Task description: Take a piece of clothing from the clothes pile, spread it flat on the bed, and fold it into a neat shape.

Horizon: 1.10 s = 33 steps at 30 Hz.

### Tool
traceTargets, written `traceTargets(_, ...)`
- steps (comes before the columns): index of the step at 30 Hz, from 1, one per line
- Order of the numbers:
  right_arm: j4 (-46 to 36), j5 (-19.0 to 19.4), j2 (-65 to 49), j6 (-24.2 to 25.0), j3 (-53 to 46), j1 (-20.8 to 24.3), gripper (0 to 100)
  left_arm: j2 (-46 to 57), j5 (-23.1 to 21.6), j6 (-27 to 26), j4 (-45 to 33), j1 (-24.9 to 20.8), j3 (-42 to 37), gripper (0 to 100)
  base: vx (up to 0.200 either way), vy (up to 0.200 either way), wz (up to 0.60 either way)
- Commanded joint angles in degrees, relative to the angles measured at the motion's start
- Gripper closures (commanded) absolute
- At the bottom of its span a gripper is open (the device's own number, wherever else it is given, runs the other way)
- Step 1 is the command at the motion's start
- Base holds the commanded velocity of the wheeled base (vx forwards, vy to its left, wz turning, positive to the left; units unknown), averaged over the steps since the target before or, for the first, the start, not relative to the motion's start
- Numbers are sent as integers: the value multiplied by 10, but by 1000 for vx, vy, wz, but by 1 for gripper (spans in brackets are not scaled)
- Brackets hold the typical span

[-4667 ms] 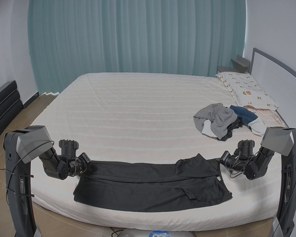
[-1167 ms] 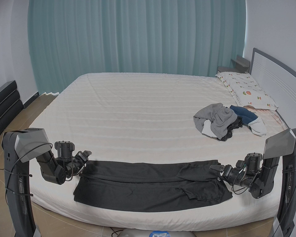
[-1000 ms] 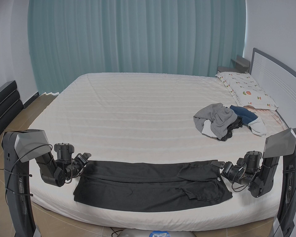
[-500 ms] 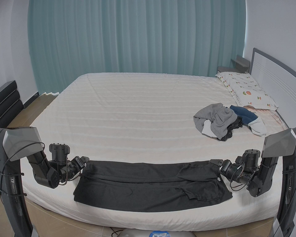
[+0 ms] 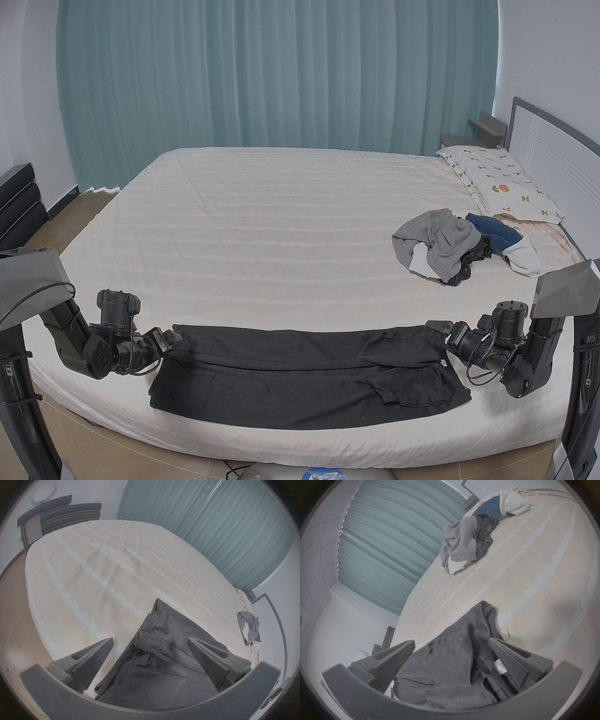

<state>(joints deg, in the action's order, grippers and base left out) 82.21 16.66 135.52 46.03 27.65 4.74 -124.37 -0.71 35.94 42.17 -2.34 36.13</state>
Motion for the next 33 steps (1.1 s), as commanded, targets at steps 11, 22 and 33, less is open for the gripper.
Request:
traceTargets(11,-52,-45,-35,-3,14,17,0,-36,-1,23,15,-13,22,0,0,0,0)
traceTargets(22,-193,-94,-88,-4,79,68,0,-46,17,33,27,-16,32,100,0,0,0)
traceTargets(33,-290,-169,-144,25,94,128,0,-33,34,35,64,-16,31,100,0,0,0)
